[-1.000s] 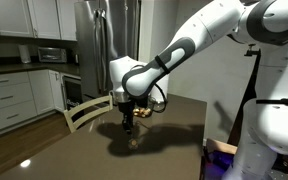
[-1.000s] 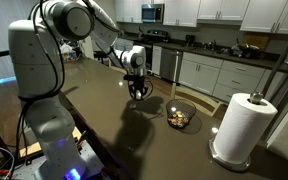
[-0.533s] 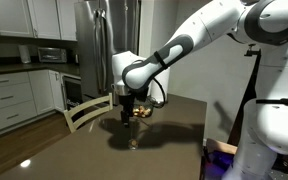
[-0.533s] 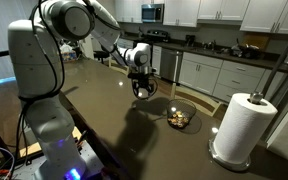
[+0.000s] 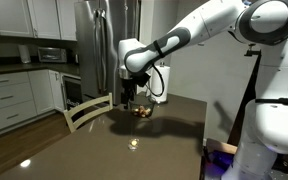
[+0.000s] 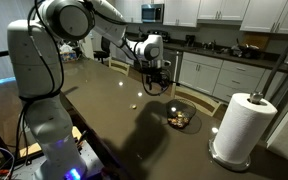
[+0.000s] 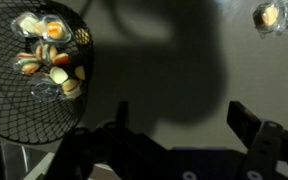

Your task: Take one object from the black basket and put it on the table

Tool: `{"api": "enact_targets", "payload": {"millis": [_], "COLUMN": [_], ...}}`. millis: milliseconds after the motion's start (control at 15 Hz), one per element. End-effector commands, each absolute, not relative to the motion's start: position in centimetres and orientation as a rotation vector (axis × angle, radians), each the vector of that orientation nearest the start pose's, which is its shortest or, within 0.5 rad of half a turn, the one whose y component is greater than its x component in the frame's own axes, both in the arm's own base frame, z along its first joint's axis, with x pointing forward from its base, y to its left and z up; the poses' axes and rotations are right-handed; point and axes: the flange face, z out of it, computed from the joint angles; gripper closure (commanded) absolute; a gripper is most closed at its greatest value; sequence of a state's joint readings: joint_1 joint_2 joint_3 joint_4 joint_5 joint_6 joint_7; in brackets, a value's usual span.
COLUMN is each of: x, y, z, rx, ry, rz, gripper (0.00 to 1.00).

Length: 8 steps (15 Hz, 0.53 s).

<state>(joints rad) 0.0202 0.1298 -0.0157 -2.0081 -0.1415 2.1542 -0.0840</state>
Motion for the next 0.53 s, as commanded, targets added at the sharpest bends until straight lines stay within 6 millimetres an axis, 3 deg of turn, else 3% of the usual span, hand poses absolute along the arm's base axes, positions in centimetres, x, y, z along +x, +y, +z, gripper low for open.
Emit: {"api": "enact_targets", "payload": {"millis": [0, 67, 133, 467], "x": [59.0, 59.2, 58.9, 59.0], "y": [-2.8, -3.6, -2.6, -2.5], "z": [42.1, 42.8, 41.5, 41.5], "rx": [-3.252, -3.254, -3.262, -3.262], "ry": [-0.17, -0.152, -0.199, -0.201], "rz": [-0.036, -0.037, -0.043, -0.038], "gripper": [0.0, 0.0, 0.0, 0.0]}}
